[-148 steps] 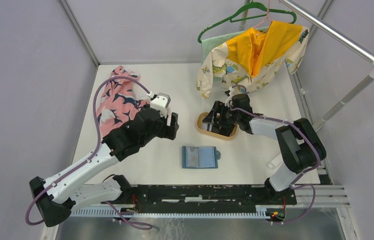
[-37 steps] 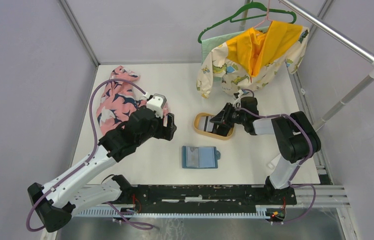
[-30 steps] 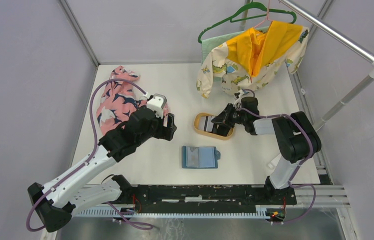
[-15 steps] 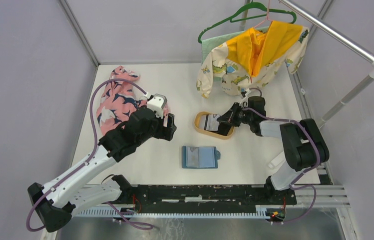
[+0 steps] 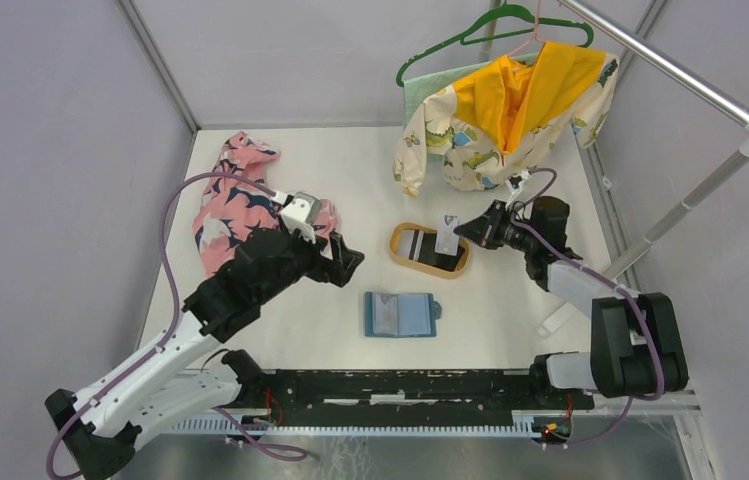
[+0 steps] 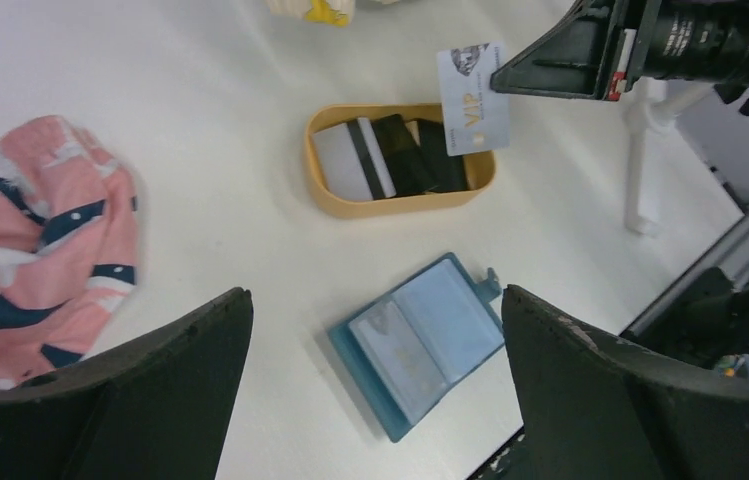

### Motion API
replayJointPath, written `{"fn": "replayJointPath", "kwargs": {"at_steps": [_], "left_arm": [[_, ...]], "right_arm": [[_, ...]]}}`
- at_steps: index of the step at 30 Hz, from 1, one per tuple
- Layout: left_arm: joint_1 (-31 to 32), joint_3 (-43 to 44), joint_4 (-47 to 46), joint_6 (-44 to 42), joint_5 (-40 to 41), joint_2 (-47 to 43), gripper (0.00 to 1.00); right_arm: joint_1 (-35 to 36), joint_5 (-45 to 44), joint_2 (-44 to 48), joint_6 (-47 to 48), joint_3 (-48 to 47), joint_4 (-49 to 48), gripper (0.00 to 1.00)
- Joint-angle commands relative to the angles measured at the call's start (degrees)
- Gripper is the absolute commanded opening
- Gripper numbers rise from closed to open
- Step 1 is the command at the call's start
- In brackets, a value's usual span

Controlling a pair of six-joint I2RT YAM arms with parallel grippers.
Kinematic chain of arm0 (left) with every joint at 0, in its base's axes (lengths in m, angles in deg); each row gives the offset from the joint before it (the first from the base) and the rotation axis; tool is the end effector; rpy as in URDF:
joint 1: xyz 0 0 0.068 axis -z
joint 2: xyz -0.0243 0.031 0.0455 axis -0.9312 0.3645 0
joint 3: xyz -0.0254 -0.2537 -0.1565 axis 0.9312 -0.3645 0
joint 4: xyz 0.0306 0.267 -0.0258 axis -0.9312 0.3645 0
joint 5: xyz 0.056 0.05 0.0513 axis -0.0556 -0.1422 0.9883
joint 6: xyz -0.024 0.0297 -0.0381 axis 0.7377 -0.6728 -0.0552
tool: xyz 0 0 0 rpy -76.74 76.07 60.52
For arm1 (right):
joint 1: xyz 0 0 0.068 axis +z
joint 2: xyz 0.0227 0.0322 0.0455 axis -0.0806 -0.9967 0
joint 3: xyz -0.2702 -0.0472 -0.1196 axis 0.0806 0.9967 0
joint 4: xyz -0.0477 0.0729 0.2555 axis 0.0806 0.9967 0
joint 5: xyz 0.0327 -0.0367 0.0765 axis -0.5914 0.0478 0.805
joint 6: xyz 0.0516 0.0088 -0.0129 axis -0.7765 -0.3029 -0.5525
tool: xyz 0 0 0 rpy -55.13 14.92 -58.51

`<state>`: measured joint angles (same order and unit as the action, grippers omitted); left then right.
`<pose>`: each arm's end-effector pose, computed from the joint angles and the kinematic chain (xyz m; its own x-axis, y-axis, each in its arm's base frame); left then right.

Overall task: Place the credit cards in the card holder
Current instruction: Pick up the credit card from the storage box, then insert the credit card into the card holder.

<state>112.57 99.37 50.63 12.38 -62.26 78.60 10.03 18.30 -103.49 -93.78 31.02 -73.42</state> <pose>0.1268 -0.1165 0.3518 -0.4336 -0.0028 -0.9011 0.5049 0.8275 -0.2456 0.2741 0.0487 0.2162 -0.7224 0.3950 -0.5675 -0.2712 0.5932 0.7580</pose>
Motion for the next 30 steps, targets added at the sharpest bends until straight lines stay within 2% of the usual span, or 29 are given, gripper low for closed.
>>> {"fn": "replayJointPath", "kwargs": {"at_steps": [1, 4, 10, 14, 19, 26, 30], "left_arm": [[-0.29, -8.08, -16.22, 10.02, -8.47, -3.09, 1.0], [-0.34, -13.35, -23.33, 13.53, -12.63, -2.71, 1.0], [-0.3, -26.28, -47.09, 18.66, -19.21, -1.45, 0.99], [-0.14, -29.33, -54.58, 19.2, -19.38, 2.39, 0.93], [1.47, -32.45, -66.11, 21.15, -19.44, 7.9, 0.9], [10.29, -30.93, -71.06, 18.28, -11.83, 16.02, 0.88], [12.29, -29.19, -72.4, 17.23, -9.27, 20.94, 0.84]], "right_arm": [[-1.2, 14.05, 6.63, 6.29, 6.24, -16.29, 0.0], [-1.28, 18.08, 8.98, 7.46, 9.57, -21.48, 0.0], [0.48, 26.24, 8.0, 7.09, 10.13, -26.54, 0.0], [4.96, 28.91, 6.42, 7.57, 9.4, -27.63, 0.0], [8.46, 30.69, 6.45, 8.39, 8.71, -27.66, 0.0], [10.73, 31.82, 6.96, 8.0, 8.37, -28.18, 0.0], [11.29, 32.41, 7.46, 7.71, 8.03, -28.27, 0.0]]}}
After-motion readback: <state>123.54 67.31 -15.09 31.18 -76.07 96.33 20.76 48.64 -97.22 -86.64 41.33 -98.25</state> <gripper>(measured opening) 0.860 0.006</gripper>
